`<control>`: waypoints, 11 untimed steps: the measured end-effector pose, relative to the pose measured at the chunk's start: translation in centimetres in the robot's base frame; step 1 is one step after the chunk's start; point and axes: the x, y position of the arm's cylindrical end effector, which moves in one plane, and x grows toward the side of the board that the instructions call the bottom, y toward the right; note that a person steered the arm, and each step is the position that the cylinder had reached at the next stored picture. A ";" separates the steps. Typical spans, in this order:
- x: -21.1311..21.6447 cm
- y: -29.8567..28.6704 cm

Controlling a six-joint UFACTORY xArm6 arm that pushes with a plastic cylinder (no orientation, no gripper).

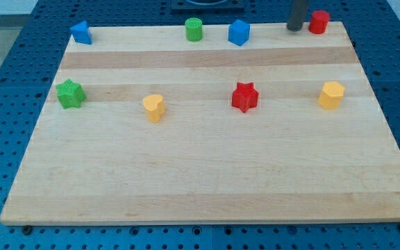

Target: Place the blue cube towards the bottom right side of the green circle

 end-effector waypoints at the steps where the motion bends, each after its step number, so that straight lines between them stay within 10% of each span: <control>1: -0.1 -1.7; 11: 5.2 -17.8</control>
